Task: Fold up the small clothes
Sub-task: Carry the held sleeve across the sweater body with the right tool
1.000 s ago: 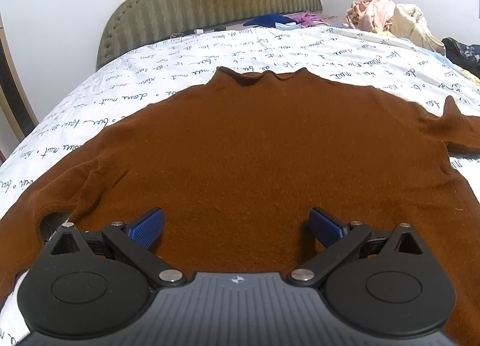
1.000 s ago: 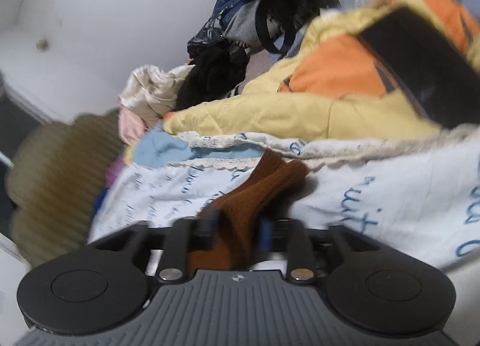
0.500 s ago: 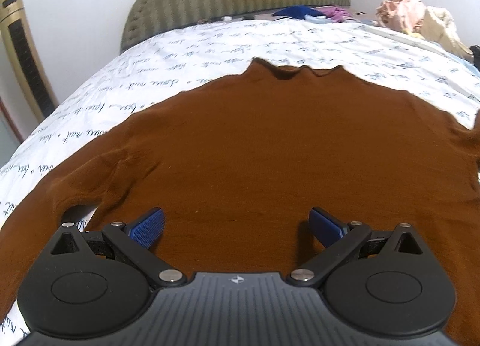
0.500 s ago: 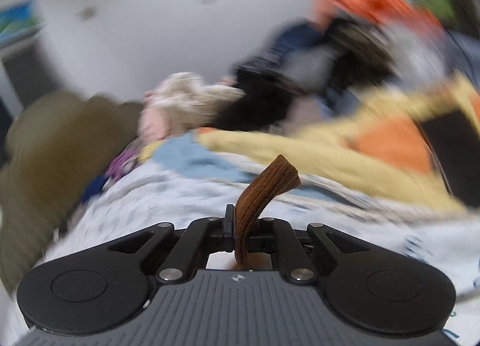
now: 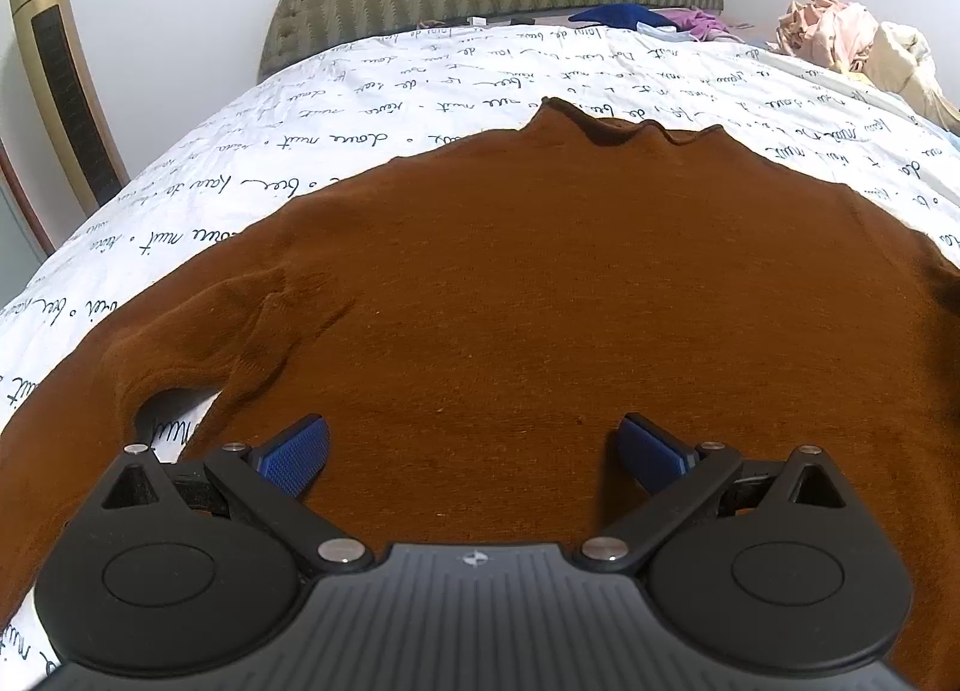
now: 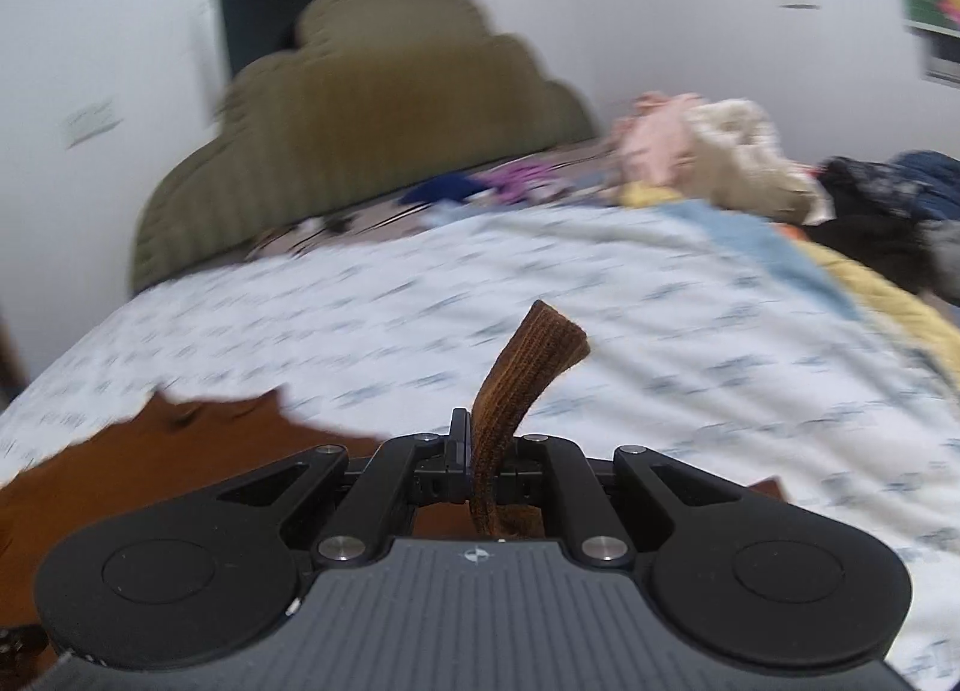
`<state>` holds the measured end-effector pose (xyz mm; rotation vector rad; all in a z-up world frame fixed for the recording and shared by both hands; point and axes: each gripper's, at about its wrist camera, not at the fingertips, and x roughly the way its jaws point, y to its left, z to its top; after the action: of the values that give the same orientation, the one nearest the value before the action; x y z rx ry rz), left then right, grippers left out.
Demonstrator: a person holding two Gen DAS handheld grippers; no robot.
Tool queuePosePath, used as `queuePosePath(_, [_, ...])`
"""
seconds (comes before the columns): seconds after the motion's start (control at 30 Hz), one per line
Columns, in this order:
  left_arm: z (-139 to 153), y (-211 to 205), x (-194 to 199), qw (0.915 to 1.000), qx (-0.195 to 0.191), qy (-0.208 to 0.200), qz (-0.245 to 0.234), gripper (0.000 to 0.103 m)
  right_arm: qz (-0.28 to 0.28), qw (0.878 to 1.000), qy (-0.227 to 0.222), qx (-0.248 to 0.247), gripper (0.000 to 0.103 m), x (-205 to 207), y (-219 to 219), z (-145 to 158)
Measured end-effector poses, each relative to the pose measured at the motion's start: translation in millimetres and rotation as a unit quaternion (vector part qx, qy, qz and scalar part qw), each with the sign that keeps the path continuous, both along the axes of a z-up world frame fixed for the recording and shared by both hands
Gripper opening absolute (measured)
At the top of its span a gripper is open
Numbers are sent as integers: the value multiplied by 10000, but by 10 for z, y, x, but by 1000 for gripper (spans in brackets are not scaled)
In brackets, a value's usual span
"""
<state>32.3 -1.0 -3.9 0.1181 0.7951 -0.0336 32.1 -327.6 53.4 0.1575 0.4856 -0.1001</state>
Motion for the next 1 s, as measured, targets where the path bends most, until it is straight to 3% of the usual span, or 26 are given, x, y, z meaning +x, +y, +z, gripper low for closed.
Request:
queuePosePath(0.27, [-18,19,-53,9997,164,-155,-28,103,1114,9922,530,-204,11,258,958,-252])
queuePosePath(0.47, [-53,93,-85,9997,188,-173,-41,103,1126,9868,1104,374,15,382,984,-578])
queuePosePath(0.57, [-63,120,-69,9998,108,-140,-34,103,1086,9880,1068,237,16,315,1011,-562])
queuePosePath(0.63, [-66,121,-71,9998,94,-144,-36,103,1056,9888,1045,159,25,272,1027,-521])
queuePosePath(0.73, [-63,121,-81,9998,93,-155,-60,103,1070,9896,957,61,29,233,1044,-473])
queuePosePath(0.77, [-58,125,-83,9998,78,-150,-67,103,1095,9896,927,36,29,209,1049,-459])
queuePosePath(0.83, [-48,140,-82,9999,38,-132,-73,103,1133,9895,893,-17,9,188,1068,-433])
queuePosePath(1.0, [-4,210,-65,9999,-16,-105,-8,103,1292,9886,724,-279,9,164,1221,-302])
